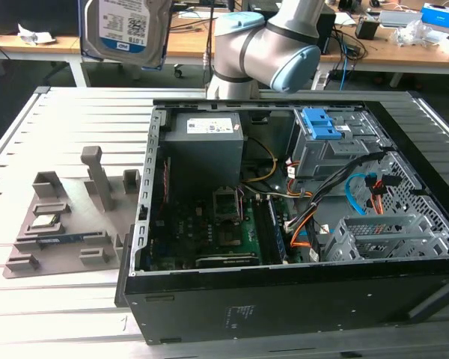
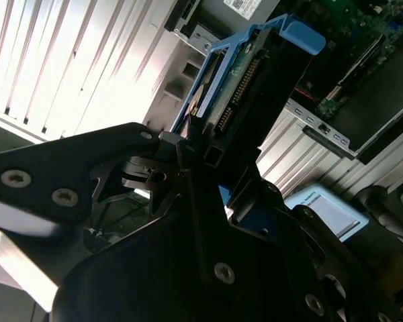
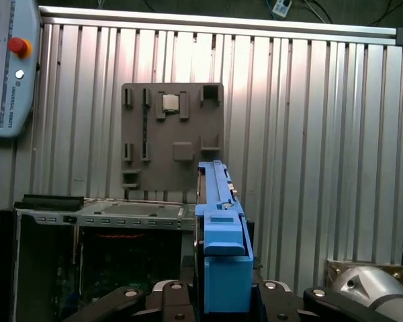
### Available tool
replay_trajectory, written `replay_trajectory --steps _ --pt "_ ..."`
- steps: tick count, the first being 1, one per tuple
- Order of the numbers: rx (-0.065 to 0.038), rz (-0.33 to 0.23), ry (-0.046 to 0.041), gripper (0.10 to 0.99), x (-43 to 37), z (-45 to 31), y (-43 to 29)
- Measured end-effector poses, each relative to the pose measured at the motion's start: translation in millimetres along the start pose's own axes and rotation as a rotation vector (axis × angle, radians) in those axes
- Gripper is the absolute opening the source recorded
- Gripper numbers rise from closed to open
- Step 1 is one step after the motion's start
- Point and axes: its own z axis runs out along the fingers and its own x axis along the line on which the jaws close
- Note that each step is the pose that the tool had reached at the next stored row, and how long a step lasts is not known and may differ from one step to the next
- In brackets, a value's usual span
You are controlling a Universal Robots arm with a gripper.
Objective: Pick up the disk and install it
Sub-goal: 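Pick up the disk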
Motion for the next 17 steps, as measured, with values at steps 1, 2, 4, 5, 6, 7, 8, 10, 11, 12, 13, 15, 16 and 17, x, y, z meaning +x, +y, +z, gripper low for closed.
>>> replay_trajectory --steps 1,2,4,5,6,7,8,10,11,12,13,15,16,17 --pt "0.000 0.000 0.0000 0.369 0.3 -0.1 -5.0" --pt "0.000 0.000 0.0000 0.369 0.6 -0.2 -8.8" --pt "0.000 0.000 -0.0001 0.369 1.0 -0.4 -16.7" --pt "0.000 0.000 -0.0001 0.369 1.2 -0.4 -19.8" --pt "0.000 0.000 0.0000 0.369 1.6 -0.6 -24.9" --pt "0.000 0.000 0.0000 0.369 2.0 -0.8 -32.1" --pt "0.000 0.000 -0.0001 0.369 2.2 -0.8 -36.0" --pt "0.000 0.000 -0.0001 0.369 2.7 -1.1 -43.8" --pt "0.000 0.000 0.0000 0.369 2.9 -1.2 -47.6" --pt "0.000 0.000 0.0000 0.369 3.3 -1.3 -53.6" --pt "0.000 0.000 0.0000 0.369 3.6 -1.4 -58.2" --pt "0.000 0.000 -0.0001 0.369 4.2 -1.7 -68.2" --pt "0.000 0.000 -0.0001 0.369 4.5 -1.7 -72.9" --pt "0.000 0.000 -0.0001 0.369 4.7 -1.8 -77.0"
